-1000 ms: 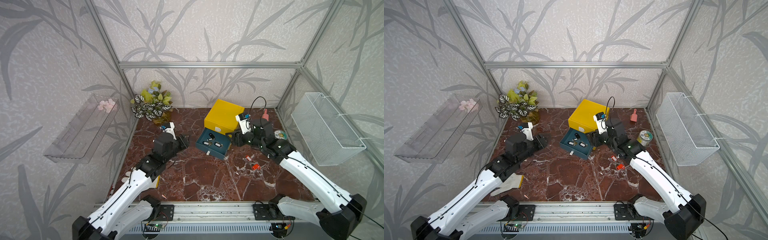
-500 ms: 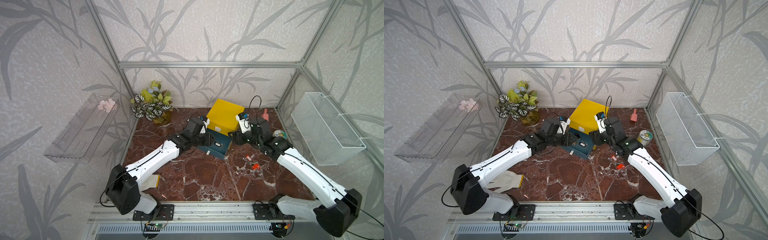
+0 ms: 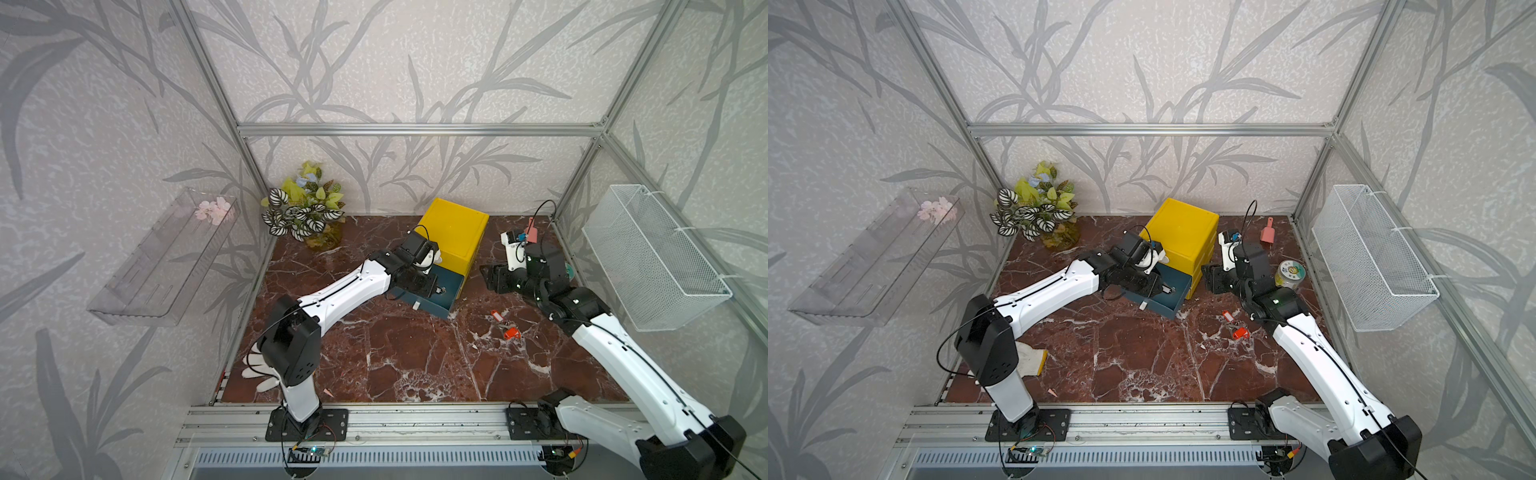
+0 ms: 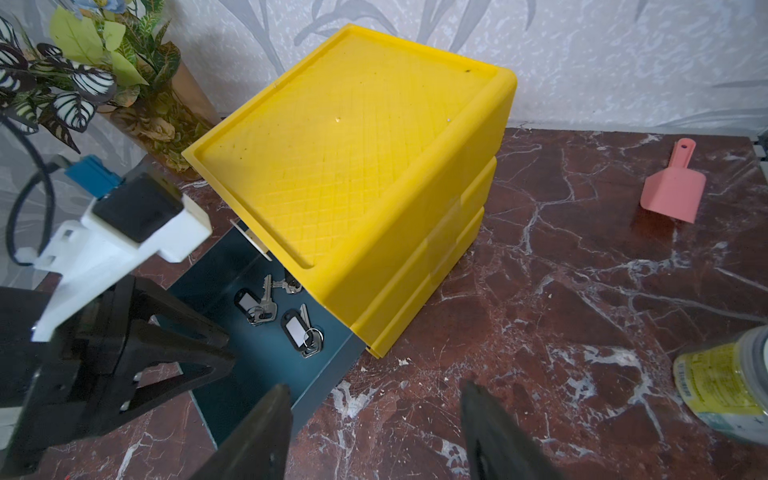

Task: Take the keys out of the drawer
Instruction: Open the drawer in the storage box.

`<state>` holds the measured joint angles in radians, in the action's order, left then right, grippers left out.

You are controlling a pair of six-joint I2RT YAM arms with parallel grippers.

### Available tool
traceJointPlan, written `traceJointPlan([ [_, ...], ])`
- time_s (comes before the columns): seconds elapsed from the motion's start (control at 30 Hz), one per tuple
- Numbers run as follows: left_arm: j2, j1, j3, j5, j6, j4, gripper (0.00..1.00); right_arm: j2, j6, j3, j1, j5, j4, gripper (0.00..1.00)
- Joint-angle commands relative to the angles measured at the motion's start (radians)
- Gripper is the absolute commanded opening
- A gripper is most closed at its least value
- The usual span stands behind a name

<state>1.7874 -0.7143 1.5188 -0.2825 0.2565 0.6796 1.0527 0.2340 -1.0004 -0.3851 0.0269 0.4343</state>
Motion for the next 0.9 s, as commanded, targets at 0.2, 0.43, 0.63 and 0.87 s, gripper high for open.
traceJointPlan([
  [0.2,0.128,-0.017,0.193,-0.045,-0.078,0.245,0.29,-0.021,0.022,0.042,0.008,-0.007,-0.044,0.70],
  [0.43,0.097,-0.027,0.169,-0.023,-0.114,0.296,0.28,-0.002,0.050,0.045,0.011,0.019,-0.087,0.71],
  [0.63,0.071,-0.030,0.120,-0.003,-0.118,0.311,0.28,-0.003,0.048,0.046,0.011,0.007,-0.085,0.71],
  [0.87,0.055,-0.030,0.123,0.013,-0.136,0.324,0.28,-0.003,0.045,0.040,0.011,0.008,-0.079,0.71],
])
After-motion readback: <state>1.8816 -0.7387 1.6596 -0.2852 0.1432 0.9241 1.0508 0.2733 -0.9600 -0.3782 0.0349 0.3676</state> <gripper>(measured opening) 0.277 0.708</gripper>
